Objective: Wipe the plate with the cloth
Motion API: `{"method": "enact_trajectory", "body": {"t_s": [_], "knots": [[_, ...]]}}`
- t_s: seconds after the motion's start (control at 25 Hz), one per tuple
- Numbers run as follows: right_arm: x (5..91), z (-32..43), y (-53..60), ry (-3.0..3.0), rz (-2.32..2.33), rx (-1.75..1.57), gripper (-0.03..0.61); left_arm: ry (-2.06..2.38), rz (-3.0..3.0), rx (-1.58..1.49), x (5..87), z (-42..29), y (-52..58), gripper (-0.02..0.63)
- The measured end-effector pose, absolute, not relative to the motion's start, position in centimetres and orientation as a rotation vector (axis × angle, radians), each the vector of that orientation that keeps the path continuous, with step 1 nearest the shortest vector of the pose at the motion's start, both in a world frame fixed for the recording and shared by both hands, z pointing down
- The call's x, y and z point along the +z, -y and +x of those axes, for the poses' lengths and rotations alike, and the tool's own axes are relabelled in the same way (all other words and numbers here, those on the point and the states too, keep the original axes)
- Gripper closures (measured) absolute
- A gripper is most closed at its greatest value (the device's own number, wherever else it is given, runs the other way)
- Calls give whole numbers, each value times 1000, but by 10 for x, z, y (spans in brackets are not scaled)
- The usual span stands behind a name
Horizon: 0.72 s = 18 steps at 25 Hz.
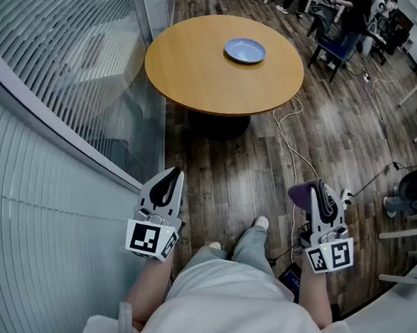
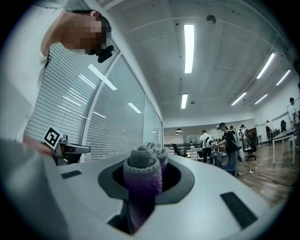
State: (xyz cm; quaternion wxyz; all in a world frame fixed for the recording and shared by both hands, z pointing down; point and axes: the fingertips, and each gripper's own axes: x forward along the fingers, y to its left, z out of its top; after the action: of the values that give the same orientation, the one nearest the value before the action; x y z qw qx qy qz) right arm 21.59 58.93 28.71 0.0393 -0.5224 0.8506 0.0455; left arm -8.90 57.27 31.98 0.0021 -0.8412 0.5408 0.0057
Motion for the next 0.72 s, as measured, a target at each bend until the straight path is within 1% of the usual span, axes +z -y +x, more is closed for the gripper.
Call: {"method": "enact_trajectory", "body": {"t_s": [0.28, 0.72], "knots": [[301, 208, -581, -2611, -1616, 119, 488, -1690, -2624, 15, 325, -88, -573, 581], [280, 200, -580, -2572, -1525, 51, 491, -1656, -2616, 67, 308, -79, -577, 581]]}}
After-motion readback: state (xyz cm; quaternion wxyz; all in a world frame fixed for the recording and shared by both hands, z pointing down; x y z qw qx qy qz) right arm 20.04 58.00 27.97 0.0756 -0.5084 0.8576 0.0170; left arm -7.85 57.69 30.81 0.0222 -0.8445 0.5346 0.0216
